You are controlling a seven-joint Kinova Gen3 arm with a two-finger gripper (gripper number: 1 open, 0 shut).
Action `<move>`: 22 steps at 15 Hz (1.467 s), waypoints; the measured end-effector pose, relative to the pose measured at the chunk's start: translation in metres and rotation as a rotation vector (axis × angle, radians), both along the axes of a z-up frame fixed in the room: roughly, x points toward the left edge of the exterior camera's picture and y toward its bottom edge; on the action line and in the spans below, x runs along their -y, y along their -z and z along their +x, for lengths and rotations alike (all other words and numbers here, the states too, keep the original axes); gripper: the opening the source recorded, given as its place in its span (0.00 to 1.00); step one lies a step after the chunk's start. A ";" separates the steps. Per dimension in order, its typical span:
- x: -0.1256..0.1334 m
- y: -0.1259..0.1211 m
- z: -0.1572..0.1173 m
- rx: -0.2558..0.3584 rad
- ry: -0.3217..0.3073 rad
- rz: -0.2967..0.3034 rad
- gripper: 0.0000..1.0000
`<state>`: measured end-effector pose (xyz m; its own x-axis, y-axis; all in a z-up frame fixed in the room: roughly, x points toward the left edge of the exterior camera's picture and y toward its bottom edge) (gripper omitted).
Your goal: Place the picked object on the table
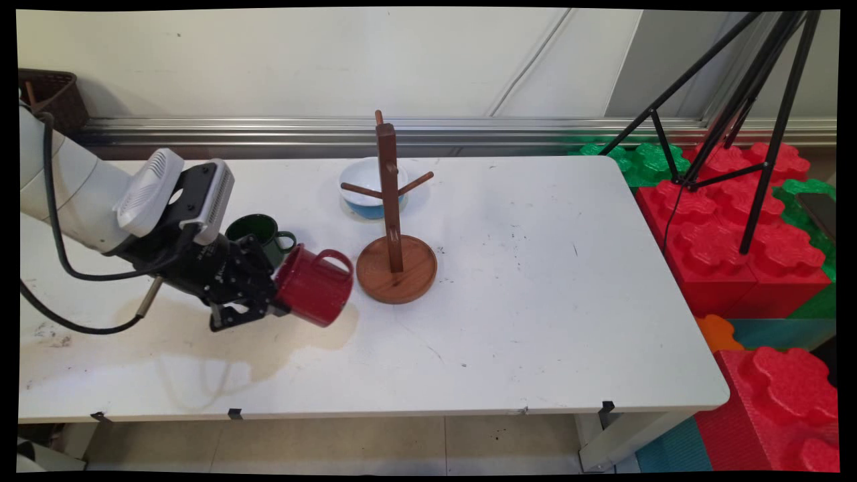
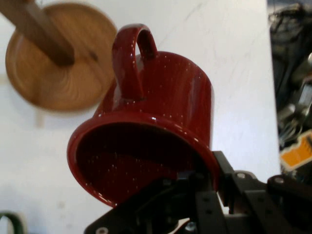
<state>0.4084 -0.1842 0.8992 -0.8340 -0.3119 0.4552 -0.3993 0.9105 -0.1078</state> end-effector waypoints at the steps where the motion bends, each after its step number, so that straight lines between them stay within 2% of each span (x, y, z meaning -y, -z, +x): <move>1: 0.000 0.000 0.001 0.017 0.002 0.001 0.00; 3: 0.000 0.001 0.006 0.072 0.007 0.003 0.00; 10: 0.000 0.009 0.018 0.206 0.013 0.017 0.00; 22: -0.005 0.032 0.038 0.336 0.015 0.066 0.00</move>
